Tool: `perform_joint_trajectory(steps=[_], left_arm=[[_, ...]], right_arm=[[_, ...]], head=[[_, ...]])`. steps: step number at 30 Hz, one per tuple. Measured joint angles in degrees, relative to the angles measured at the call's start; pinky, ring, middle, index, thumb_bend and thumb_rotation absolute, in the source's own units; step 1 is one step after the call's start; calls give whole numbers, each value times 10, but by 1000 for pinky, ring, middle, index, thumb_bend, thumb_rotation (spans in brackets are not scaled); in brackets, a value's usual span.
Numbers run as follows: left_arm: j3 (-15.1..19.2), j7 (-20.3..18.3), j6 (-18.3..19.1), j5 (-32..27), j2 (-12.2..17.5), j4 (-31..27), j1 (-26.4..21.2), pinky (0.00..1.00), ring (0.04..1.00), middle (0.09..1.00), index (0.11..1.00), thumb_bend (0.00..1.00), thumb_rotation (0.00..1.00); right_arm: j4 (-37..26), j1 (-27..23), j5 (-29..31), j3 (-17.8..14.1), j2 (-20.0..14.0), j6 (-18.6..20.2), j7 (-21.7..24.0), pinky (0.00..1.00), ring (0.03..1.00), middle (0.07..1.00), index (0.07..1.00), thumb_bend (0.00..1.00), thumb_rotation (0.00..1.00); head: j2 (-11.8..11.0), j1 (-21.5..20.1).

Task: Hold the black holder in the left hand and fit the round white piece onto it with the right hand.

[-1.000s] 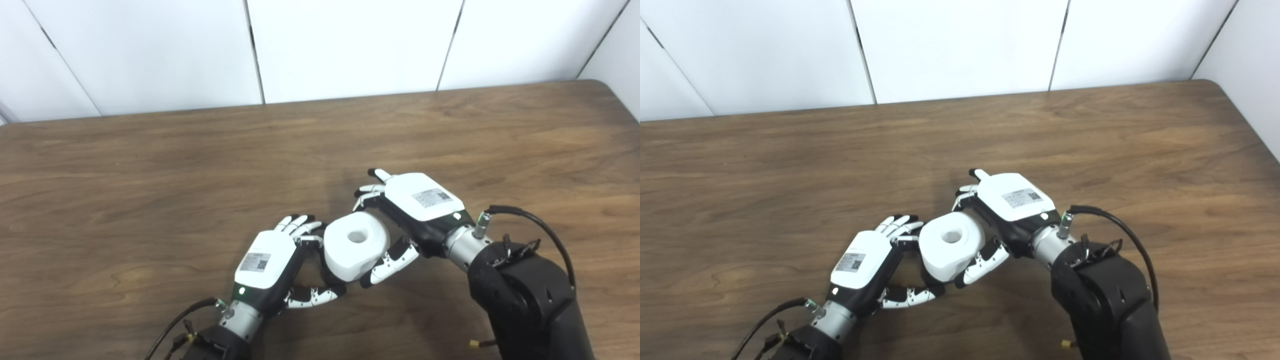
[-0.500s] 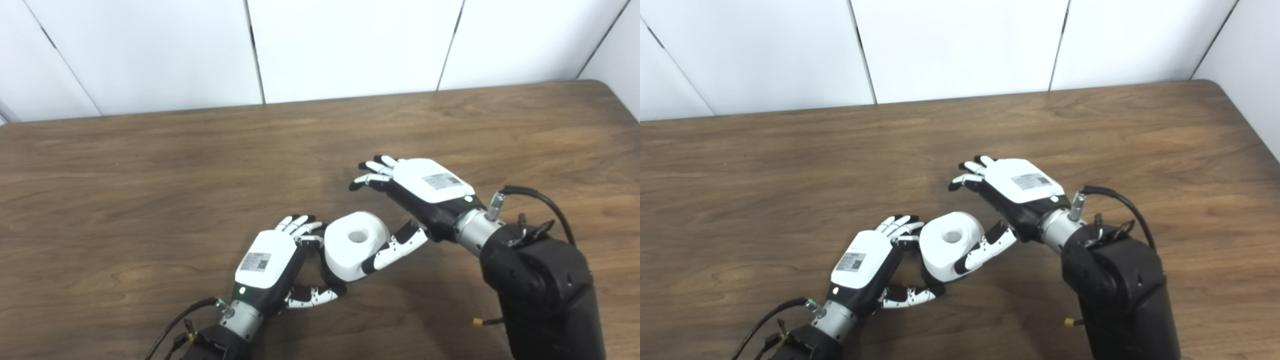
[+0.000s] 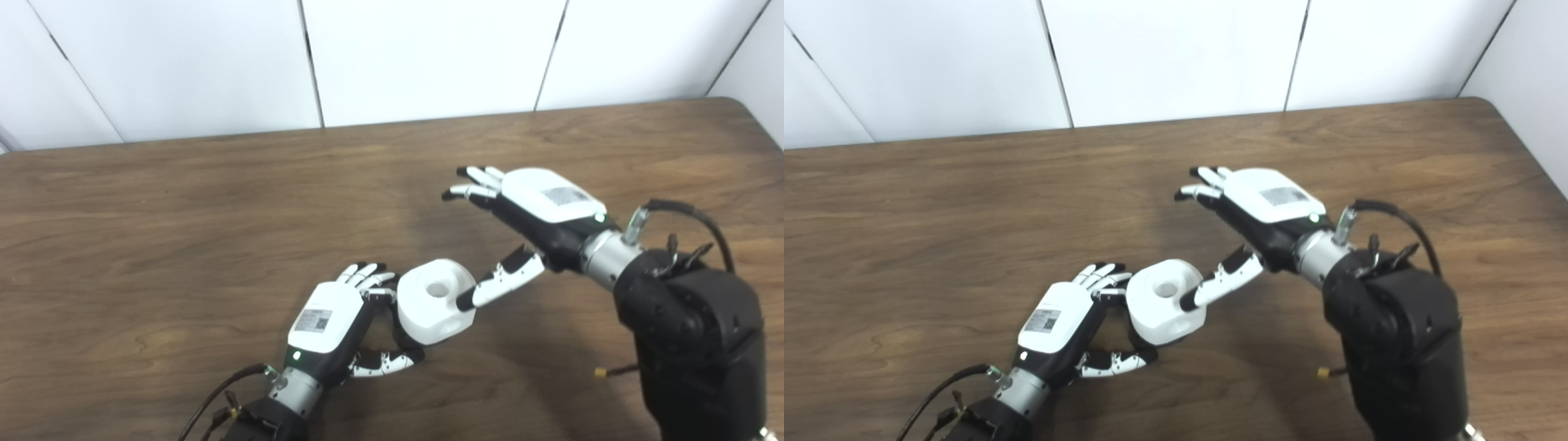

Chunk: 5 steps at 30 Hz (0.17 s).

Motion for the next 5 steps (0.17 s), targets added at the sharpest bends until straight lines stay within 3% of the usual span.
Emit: perform_joint_trajectory(steps=[5], left_arm=[[1, 0, 0, 0, 0, 0, 0, 950, 908, 822, 489, 518, 47]], right_arm=[[-8, -32, 62, -36, -26, 19, 0, 843, 997, 979, 895, 1000, 564]], head=[[-1, 2]])
